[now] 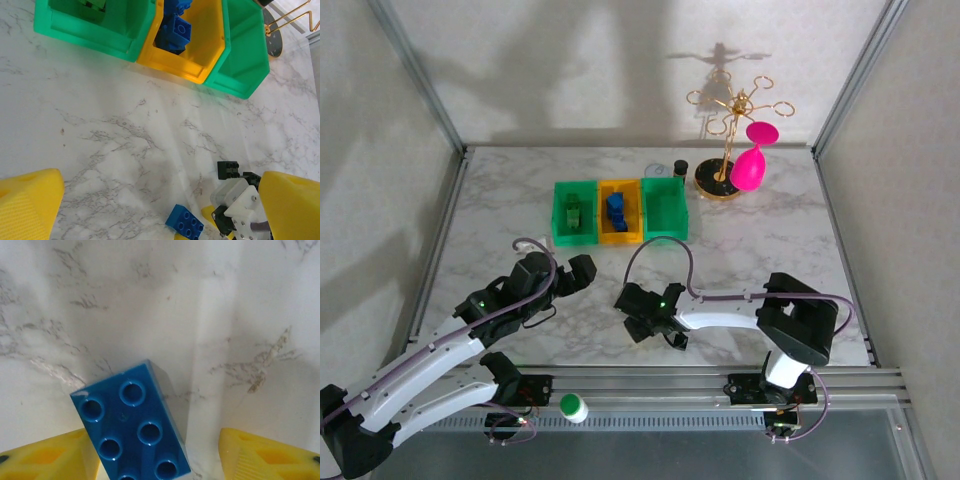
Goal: Sort the legos into containers by color
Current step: Pick up the lego from the bottom-center of the table.
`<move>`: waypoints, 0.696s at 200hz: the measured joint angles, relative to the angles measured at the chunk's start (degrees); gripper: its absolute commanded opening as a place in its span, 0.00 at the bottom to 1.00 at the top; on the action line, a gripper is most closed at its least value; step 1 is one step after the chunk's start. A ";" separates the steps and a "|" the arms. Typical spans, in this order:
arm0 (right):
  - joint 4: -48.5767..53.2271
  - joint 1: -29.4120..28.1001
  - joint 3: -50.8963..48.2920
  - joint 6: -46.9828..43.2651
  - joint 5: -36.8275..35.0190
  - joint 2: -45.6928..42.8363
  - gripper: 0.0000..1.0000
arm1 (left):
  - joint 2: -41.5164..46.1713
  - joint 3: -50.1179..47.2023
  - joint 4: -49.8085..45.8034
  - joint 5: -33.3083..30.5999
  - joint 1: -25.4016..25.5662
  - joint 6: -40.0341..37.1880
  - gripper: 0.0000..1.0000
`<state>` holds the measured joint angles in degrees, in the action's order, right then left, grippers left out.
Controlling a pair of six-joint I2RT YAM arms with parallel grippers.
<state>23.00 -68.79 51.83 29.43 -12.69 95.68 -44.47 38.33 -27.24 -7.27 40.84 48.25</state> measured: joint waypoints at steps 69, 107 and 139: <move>0.02 0.02 1.97 -0.22 -1.18 1.55 0.43 | -0.59 0.00 -0.02 -0.20 0.00 -0.02 1.00; 0.04 0.02 2.03 -0.04 -1.18 1.73 0.39 | -0.63 0.00 -0.02 -0.24 0.00 -0.04 1.00; 0.13 0.20 2.51 0.02 -1.18 1.64 0.37 | -0.92 0.00 0.00 -0.46 0.00 -0.09 1.00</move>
<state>23.14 -68.60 54.35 29.45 -13.87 97.32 -45.39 38.33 -27.24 -7.73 40.84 48.16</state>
